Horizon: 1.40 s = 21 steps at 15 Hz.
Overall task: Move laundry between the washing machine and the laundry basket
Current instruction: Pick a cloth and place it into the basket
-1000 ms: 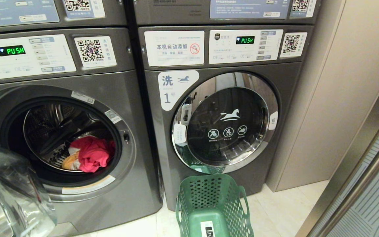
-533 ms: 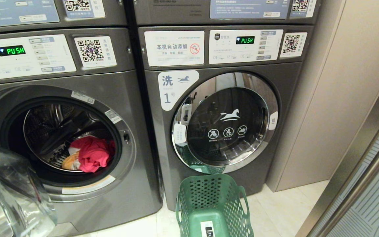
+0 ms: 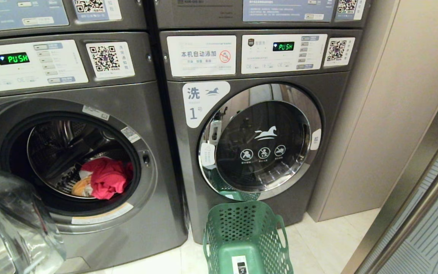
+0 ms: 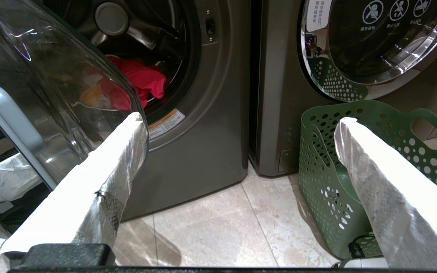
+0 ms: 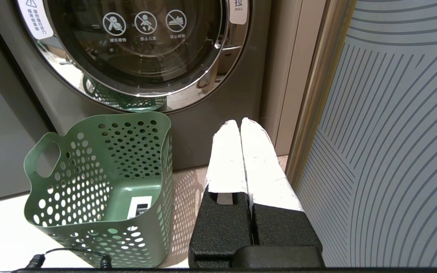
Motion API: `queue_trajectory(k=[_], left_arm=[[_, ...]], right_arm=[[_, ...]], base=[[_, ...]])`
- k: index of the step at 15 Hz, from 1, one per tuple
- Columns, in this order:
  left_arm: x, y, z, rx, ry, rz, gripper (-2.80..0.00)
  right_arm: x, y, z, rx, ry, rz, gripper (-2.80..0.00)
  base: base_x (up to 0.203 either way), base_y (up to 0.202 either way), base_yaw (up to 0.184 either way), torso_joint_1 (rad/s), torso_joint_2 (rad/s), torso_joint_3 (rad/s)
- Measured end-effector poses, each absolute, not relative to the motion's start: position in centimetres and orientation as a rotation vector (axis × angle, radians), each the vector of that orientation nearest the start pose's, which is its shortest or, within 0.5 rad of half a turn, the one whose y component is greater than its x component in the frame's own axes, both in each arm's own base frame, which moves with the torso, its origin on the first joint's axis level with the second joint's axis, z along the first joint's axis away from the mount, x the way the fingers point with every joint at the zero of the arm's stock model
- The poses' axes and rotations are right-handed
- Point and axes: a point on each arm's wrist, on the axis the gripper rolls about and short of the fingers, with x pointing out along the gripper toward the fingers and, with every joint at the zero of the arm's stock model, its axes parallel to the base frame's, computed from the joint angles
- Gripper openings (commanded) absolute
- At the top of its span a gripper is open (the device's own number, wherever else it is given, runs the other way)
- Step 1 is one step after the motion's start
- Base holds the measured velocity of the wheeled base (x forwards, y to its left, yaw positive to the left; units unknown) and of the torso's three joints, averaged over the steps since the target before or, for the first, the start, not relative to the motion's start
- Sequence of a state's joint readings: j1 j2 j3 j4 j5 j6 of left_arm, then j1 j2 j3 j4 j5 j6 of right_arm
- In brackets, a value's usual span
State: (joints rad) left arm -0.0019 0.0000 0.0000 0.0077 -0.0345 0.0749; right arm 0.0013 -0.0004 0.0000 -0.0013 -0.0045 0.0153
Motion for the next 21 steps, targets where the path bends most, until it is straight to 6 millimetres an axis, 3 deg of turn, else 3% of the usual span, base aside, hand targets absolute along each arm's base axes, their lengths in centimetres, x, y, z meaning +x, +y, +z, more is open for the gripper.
queue_trajectory(k=[21], left_arm=[[-2.28,-0.08,7.47,0.088,0.005,-0.042,0.00]], right_arm=[[-2.28,-0.01,7.56,0.015,-0.002,-0.003,-2.80]], base=[[0.000,0.000,0.000,0.000,0.00,0.000]])
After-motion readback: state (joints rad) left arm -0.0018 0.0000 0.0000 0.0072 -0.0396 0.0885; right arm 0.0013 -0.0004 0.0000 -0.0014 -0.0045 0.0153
